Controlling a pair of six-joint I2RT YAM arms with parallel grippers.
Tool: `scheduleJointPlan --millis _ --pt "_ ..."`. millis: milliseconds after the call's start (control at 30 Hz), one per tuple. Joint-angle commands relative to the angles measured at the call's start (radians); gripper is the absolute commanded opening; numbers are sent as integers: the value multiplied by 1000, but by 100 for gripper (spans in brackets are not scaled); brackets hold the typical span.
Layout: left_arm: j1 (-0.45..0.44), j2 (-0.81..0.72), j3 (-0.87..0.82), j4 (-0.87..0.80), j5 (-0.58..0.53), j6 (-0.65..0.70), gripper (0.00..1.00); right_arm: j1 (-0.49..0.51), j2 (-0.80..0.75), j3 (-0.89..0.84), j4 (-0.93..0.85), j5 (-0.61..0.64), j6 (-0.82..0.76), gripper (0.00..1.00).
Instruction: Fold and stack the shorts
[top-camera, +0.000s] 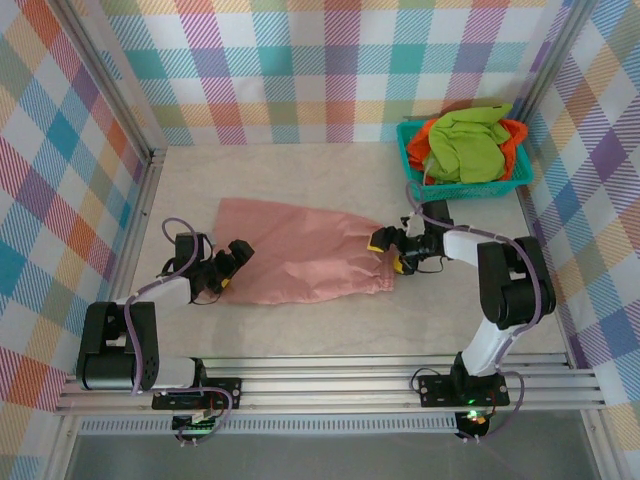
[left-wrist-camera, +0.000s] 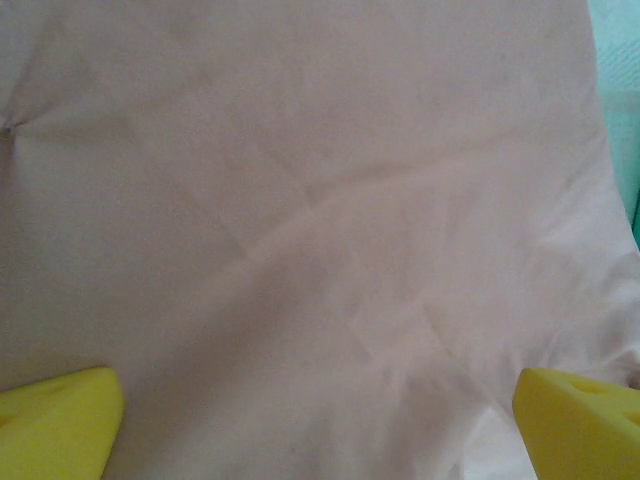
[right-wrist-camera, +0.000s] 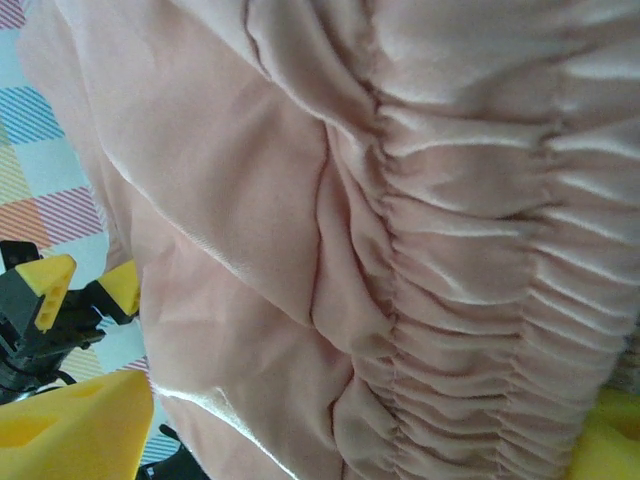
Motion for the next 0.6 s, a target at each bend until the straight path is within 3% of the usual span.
scheduleJointPlan --millis 0,233,500,567 --pt "-2 5 -37 -23 -32 16 100 17 25 0 45 -40 23 82" --pt "-2 -19 -38 -30 -35 14 100 50 55 41 -6 2 -33 62" --pt "-2 -80 -27 -68 -52 15 100 75 87 99 -134 96 -146 14" --pt "-2 -96 -24 -79 -53 15 100 77 86 118 -176 121 -176 6"
